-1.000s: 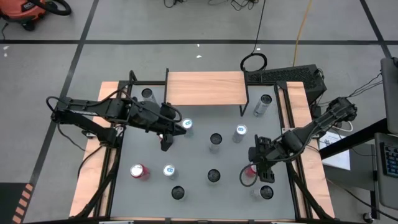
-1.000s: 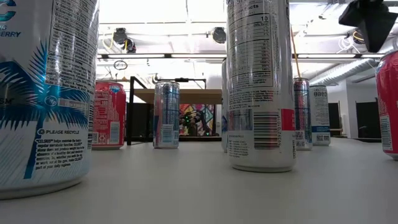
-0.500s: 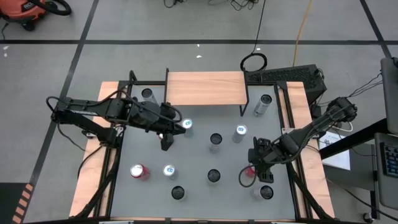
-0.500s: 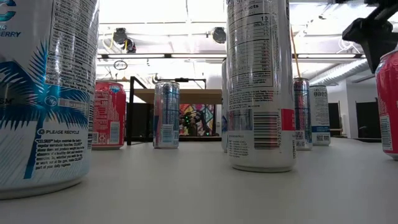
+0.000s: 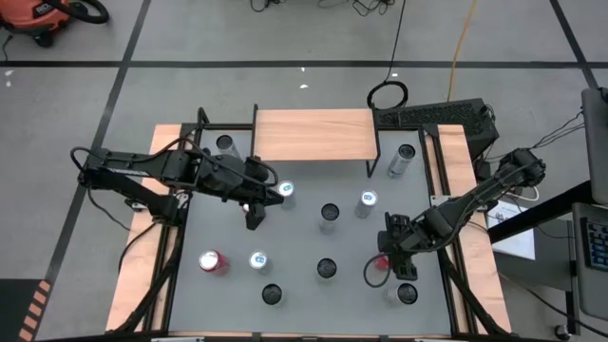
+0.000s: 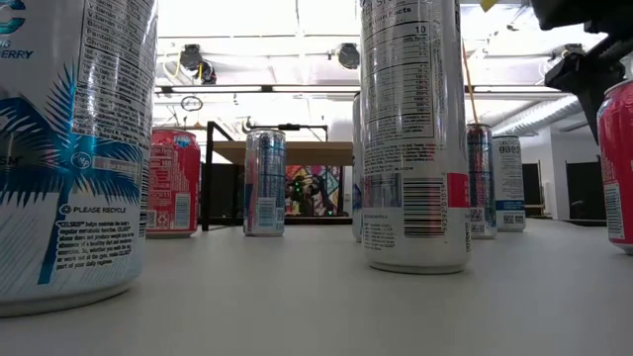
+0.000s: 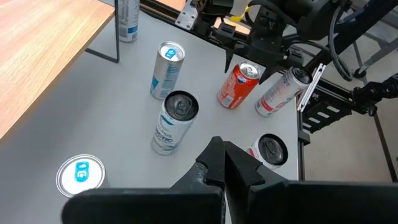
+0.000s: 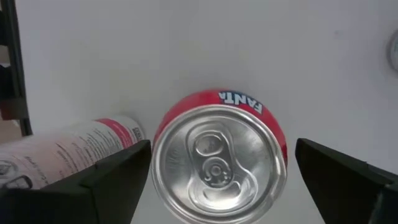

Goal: Place canned beverage on shelf
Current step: Put the bottom right red soda can on the shelf

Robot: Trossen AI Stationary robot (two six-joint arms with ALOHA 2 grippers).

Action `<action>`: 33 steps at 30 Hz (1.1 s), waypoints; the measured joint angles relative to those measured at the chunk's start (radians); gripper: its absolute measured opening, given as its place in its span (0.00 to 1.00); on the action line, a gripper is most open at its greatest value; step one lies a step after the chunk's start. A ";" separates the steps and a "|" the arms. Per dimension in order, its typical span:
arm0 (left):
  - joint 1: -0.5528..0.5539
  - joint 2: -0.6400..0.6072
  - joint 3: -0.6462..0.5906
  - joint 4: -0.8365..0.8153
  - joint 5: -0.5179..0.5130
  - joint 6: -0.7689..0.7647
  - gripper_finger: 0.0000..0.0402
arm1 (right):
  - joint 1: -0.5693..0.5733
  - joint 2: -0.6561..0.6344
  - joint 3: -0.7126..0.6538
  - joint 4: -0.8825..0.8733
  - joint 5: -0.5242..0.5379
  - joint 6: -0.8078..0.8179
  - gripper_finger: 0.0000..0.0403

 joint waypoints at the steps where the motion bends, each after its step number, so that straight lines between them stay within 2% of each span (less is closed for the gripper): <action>1: 0.000 0.000 0.000 0.000 0.000 0.000 0.00 | 0.000 0.000 -0.001 0.001 0.000 -0.003 0.93; 19: 0.000 0.000 0.000 0.000 0.000 0.008 0.00 | 0.000 0.040 -0.001 0.045 -0.001 -0.028 0.72; 26: 0.000 0.000 0.000 0.000 0.000 0.009 0.00 | 0.000 0.030 0.004 0.039 -0.002 -0.007 0.69; 33: 0.000 0.000 0.000 0.000 0.000 0.027 0.00 | -0.006 0.032 0.068 0.031 -0.004 0.038 0.69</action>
